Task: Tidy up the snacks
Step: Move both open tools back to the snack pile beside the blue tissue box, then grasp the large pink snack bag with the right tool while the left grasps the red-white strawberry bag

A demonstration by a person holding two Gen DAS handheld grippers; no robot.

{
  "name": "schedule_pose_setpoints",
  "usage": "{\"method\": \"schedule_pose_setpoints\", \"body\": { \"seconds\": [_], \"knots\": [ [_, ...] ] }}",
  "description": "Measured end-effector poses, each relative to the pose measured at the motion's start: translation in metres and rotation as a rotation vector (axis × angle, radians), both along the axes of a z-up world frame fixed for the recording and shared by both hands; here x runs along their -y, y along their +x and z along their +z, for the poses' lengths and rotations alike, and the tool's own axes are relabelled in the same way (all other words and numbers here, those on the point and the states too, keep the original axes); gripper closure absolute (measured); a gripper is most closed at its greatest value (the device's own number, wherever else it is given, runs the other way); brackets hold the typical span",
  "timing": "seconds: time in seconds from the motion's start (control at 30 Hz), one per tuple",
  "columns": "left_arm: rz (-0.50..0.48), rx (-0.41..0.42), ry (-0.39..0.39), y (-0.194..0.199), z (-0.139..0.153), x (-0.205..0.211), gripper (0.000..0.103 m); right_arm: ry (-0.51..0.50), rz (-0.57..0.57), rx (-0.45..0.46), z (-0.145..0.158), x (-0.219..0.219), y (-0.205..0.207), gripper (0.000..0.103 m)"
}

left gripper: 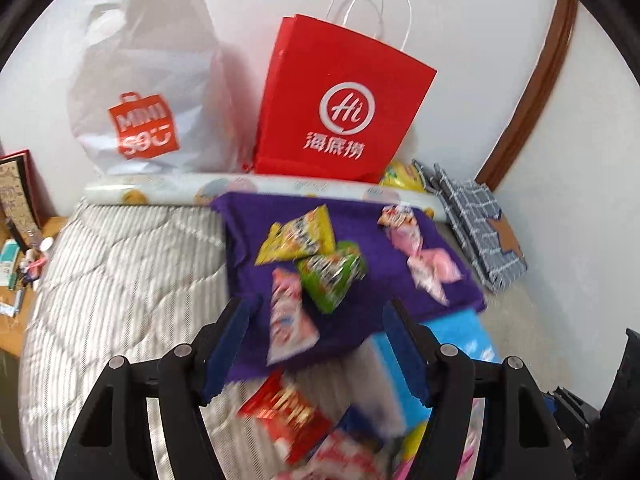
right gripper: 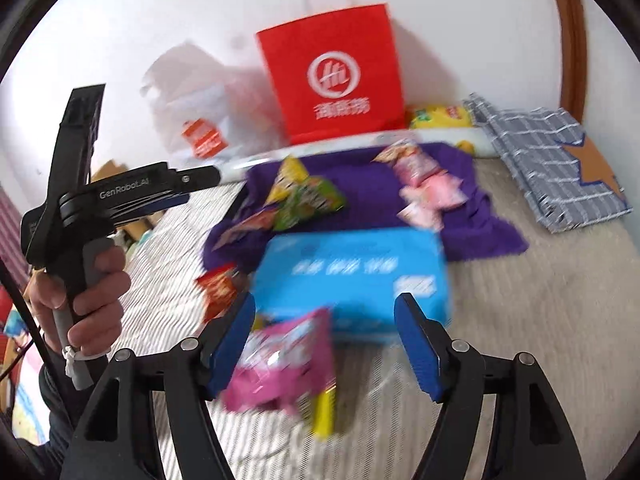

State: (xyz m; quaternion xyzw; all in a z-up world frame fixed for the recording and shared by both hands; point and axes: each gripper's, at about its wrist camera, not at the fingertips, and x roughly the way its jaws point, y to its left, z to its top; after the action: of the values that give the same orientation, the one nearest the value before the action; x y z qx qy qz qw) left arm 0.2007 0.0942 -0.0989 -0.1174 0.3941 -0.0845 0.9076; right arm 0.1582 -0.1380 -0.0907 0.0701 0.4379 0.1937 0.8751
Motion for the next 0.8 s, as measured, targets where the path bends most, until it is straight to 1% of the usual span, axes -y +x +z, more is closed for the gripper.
{"method": "schedule_pose_setpoints", "body": {
  "seconds": [0.17,0.27,0.4,0.47,0.57,0.63,0.7,0.8],
  "knots": [
    [0.011,-0.008,-0.027,-0.035,-0.007,-0.028,0.035,-0.038,0.012,-0.035,-0.022,-0.024,-0.016,0.029],
    [0.025,-0.009,-0.007,-0.049,-0.01,-0.036,0.035,-0.072,0.01,-0.044,-0.032,-0.036,-0.016,0.029],
    [0.032,-0.017,0.005,-0.063,-0.016,-0.042,0.035,-0.154,-0.008,-0.031,-0.045,-0.047,-0.011,0.027],
    [0.028,-0.029,0.011,-0.068,-0.02,-0.043,0.035,-0.162,0.0,-0.041,-0.052,-0.049,-0.008,0.025],
    [0.028,-0.044,0.03,-0.073,-0.028,-0.044,0.035,-0.151,-0.002,-0.057,-0.058,-0.049,-0.007,0.026],
    [0.026,-0.057,0.03,-0.076,-0.033,-0.043,0.035,-0.122,0.012,-0.05,-0.056,-0.047,-0.011,0.036],
    [0.016,-0.079,0.027,-0.078,-0.04,-0.04,0.035,-0.125,0.011,-0.041,-0.053,-0.046,-0.014,0.04],
    [-0.012,-0.084,0.021,-0.082,-0.047,-0.033,0.035,-0.124,0.011,-0.018,-0.047,-0.041,-0.022,0.042]
  ]
}}
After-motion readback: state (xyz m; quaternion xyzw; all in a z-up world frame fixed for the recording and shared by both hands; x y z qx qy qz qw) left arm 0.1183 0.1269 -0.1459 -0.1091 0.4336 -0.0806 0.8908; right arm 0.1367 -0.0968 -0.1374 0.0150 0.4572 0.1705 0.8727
